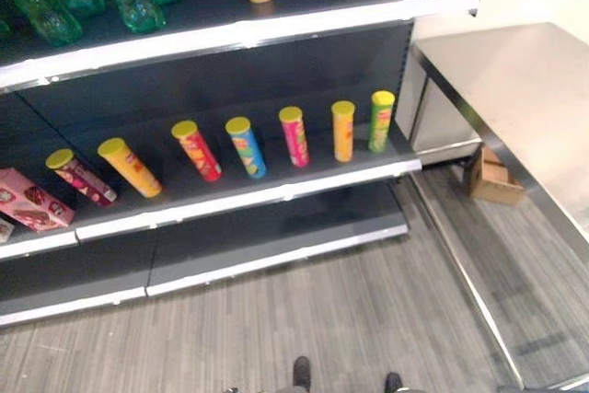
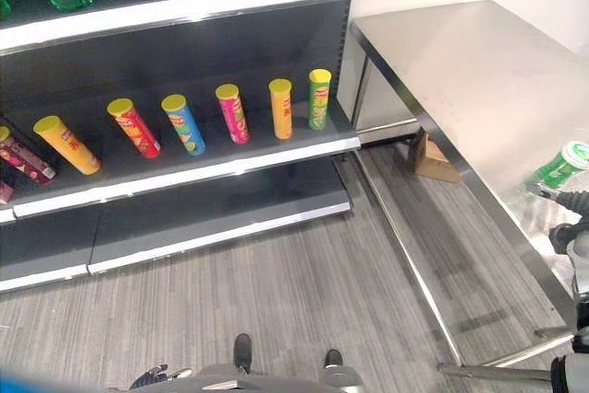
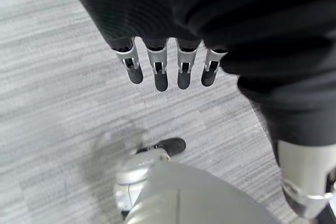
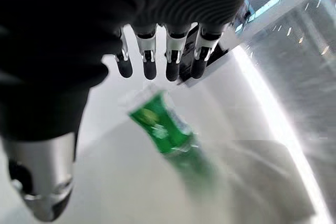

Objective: Put the goods on the table back onto the shelves and tidy them up.

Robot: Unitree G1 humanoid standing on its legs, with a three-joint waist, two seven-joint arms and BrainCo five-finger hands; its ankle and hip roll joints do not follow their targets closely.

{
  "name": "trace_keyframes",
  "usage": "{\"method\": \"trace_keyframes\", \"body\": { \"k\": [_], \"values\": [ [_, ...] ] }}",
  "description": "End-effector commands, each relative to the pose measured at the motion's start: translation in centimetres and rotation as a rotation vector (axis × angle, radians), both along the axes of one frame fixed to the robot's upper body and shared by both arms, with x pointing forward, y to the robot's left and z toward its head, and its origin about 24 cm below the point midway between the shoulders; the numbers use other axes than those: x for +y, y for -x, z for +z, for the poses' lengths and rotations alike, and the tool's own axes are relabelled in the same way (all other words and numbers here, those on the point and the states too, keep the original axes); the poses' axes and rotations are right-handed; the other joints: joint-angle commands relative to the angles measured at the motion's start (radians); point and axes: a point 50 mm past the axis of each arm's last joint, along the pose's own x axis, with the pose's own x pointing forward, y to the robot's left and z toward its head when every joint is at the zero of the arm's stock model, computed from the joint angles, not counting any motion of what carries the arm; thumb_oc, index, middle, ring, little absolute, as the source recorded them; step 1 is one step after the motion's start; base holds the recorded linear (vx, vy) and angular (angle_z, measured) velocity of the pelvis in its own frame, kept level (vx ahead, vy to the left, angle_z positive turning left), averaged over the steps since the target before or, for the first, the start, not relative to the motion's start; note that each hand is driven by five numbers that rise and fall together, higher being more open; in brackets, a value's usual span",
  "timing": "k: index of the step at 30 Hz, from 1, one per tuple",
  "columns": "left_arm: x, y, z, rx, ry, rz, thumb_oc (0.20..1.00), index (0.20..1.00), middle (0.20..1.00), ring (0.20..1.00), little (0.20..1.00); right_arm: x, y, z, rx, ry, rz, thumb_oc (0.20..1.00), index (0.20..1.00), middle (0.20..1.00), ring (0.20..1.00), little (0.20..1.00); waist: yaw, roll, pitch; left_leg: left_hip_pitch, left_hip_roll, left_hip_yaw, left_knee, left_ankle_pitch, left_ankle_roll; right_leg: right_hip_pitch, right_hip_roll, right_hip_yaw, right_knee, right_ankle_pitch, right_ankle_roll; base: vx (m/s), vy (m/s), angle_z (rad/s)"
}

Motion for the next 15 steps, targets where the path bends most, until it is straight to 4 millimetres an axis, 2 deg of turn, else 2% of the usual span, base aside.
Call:
{"method": "trace_keyframes", "body": {
  "k": [1, 6, 7, 8, 10, 13, 14, 15],
  "values": [
    [1.7, -1.9, 0.8, -0.049, -0.079, -0.031, 1.000, 1.000, 1.000, 1.000, 1.000, 0.2, -0.9, 4.3, -0.091, 0.220, -0.016, 1.000, 1.000, 1.000, 1.000, 1.000, 0.019, -0.046, -0.015, 0.048, 0.022, 0.023, 0.004, -0.101, -0.044, -0.112, -0.007, 0.033, 0.089, -0.061, 0.009, 0.07, 0.015, 0.03],
    [1.5, -1.5, 0.6, -0.040, -0.085, -0.009, 1.000, 1.000, 1.000, 1.000, 1.000, 0.7, -0.3, 5.5, -0.149, 0.314, -0.030, 1.000, 1.000, 1.000, 1.000, 1.000, 0.014, -0.043, -0.013, 0.054, 0.024, 0.025, 0.004, -0.108, -0.041, -0.115, -0.007, 0.043, 0.092, -0.066, 0.010, 0.05, -0.004, 0.01],
    [1.6, -1.4, 0.6, -0.041, -0.090, 0.010, 1.000, 1.000, 1.000, 1.000, 1.000, 1.6, -0.2, 6.4, -0.196, 0.362, -0.008, 1.000, 1.000, 1.000, 1.000, 1.000, 0.004, -0.043, -0.011, 0.060, 0.028, 0.029, 0.006, -0.116, -0.038, -0.118, -0.004, 0.056, 0.096, -0.068, 0.009, 0.04, -0.021, -0.01],
    [1.6, -1.4, 0.6, -0.041, -0.090, 0.009, 1.000, 1.000, 1.000, 1.000, 1.000, 1.6, -0.1, 6.3, -0.195, 0.362, -0.009, 1.000, 1.000, 1.000, 1.000, 1.000, 0.006, -0.044, -0.011, 0.060, 0.028, 0.029, 0.006, -0.116, -0.038, -0.118, -0.004, 0.056, 0.096, -0.068, 0.009, 0.07, -0.057, 0.00],
    [1.7, -1.2, 0.7, -0.044, -0.089, 0.050, 1.000, 1.000, 1.000, 1.000, 1.000, 2.9, 0.4, 7.1, -0.253, 0.412, 0.029, 1.000, 1.000, 1.000, 1.000, 1.000, -0.008, -0.048, -0.009, 0.067, 0.037, 0.033, 0.021, -0.132, -0.034, -0.126, 0.009, 0.083, 0.101, -0.077, 0.004, 0.07, -0.086, -0.11],
    [1.7, -1.5, 0.8, -0.056, -0.080, 0.049, 1.000, 1.000, 1.000, 1.000, 1.000, 4.6, 0.5, 7.8, -0.353, 0.406, 0.082, 1.000, 1.000, 1.000, 1.000, 1.000, -0.009, -0.069, 0.009, 0.030, 0.044, 0.006, 0.142, -0.172, -0.030, -0.145, 0.030, 0.135, 0.122, -0.088, -0.014, 0.03, -0.107, -0.46],
    [1.7, -1.5, 0.8, -0.056, -0.081, 0.048, 1.000, 1.000, 1.000, 1.000, 1.000, 4.6, 0.6, 7.8, -0.352, 0.406, 0.081, 1.000, 1.000, 1.000, 1.000, 1.000, -0.008, -0.070, 0.008, 0.027, 0.045, 0.006, 0.146, -0.174, -0.030, -0.147, 0.030, 0.135, 0.123, -0.088, -0.014, -0.02, -0.103, -0.56],
    [1.6, -2.0, 0.9, -0.078, -0.069, 0.053, 1.000, 1.000, 1.000, 1.000, 1.000, 5.4, 0.3, 8.6, -0.414, 0.405, 0.112, 1.000, 1.000, 1.000, 1.000, 1.000, -0.002, -0.085, 0.031, -0.018, 0.028, -0.039, 0.256, -0.170, -0.035, -0.151, 0.041, 0.160, 0.124, -0.083, -0.022, -0.04, -0.095, -0.31]
  ]
}}
